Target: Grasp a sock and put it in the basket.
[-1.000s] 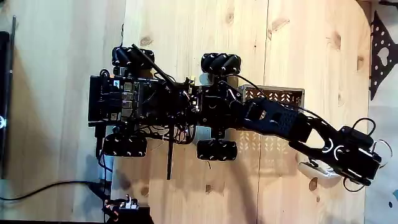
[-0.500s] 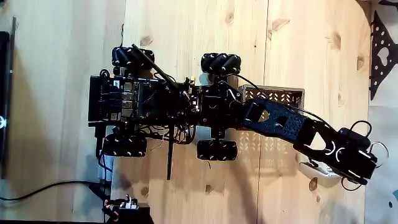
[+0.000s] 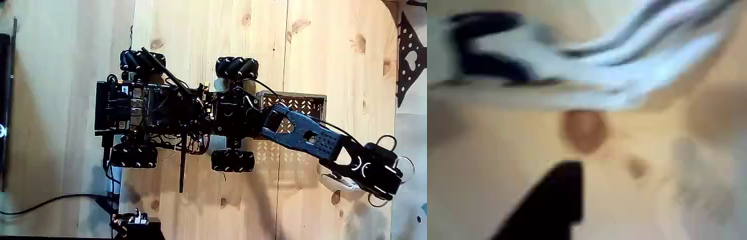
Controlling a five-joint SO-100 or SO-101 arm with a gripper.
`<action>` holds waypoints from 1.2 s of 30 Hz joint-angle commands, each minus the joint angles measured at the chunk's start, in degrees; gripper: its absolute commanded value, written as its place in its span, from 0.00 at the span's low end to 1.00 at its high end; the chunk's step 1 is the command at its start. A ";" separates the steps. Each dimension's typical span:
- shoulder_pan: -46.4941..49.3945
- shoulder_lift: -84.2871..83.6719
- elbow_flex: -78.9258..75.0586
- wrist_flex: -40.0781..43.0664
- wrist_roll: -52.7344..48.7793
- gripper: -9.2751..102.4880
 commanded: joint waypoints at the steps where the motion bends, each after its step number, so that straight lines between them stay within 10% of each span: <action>1: 1.05 -8.35 -13.18 4.04 -0.79 0.46; 36: 5.36 -24.96 -21.01 5.71 -12.04 0.42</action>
